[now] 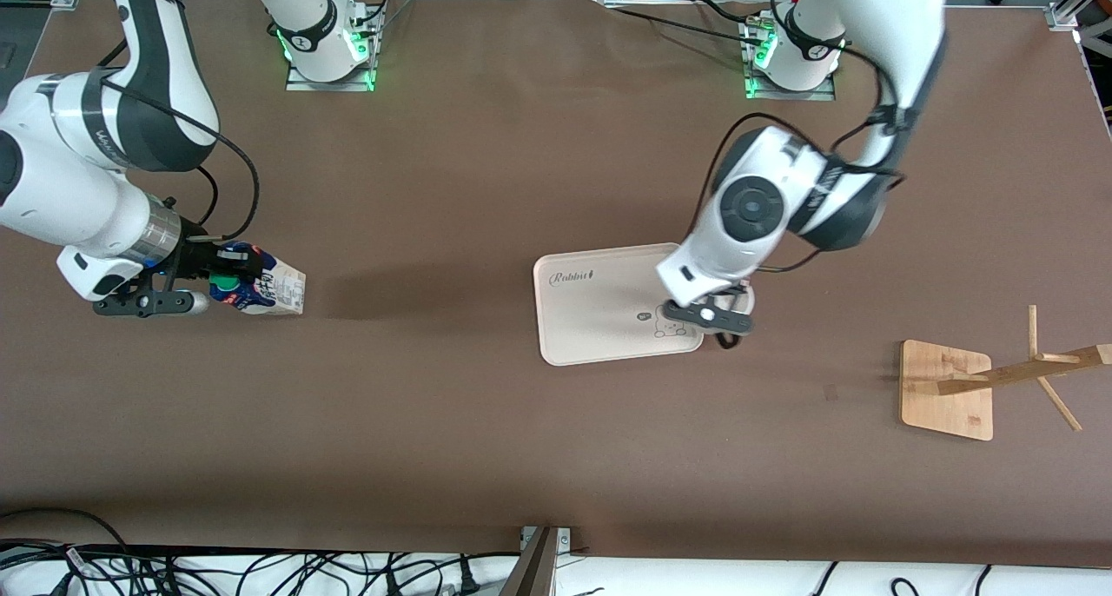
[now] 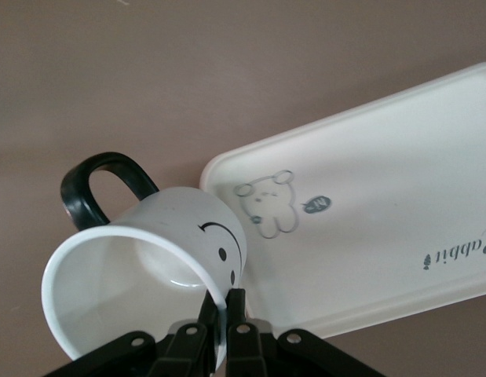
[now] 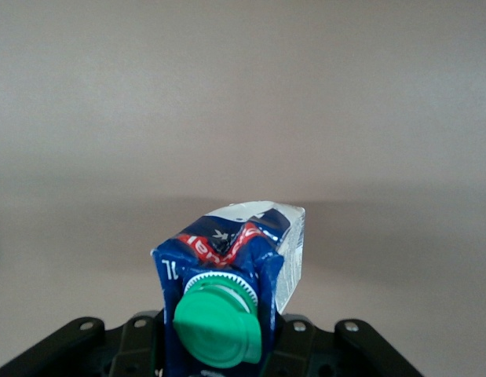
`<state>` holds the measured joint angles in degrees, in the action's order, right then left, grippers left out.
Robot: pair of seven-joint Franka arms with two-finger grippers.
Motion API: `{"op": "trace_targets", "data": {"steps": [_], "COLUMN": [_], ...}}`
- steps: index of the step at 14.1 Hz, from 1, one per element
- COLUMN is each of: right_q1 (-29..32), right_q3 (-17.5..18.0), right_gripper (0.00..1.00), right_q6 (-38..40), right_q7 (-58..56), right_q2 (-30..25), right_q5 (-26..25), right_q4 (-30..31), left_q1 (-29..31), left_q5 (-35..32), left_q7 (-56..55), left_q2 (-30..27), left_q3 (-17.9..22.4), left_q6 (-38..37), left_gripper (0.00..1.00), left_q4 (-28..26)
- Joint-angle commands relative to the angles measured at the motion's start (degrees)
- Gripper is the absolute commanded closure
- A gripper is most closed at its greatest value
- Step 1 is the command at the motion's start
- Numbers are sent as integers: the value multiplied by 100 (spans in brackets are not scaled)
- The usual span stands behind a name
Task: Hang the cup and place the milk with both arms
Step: 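Carry the carton aside with the right gripper while the left gripper lifts the mug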
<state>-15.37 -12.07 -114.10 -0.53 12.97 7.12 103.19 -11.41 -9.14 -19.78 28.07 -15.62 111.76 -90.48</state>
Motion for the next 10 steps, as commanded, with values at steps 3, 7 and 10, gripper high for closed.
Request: {"op": "trace_targets", "data": {"steps": [3,7,10], "right_q1": [-45,-45,-45], "right_q3": [-15,-15,-24], "right_gripper": [69,69,69], "right_q6": [-823,-1245,-1457], "right_q7": [-131,-378,-545], "right_q2": [-532,-734,-840], "right_q5": [106,106,106], "right_q4": [1097,1642,1898], "left_q1": [858,1526,1913], "left_q5": [-80,-80,-71], "left_q7": [650,1370,2292], "left_q2": [-99,-390,-408], "left_q3": [-46,-55,-37], "left_q6": [-699,-1224,-1972], "left_gripper": [100,100,100], "left_q4": [734,917,1567]}}
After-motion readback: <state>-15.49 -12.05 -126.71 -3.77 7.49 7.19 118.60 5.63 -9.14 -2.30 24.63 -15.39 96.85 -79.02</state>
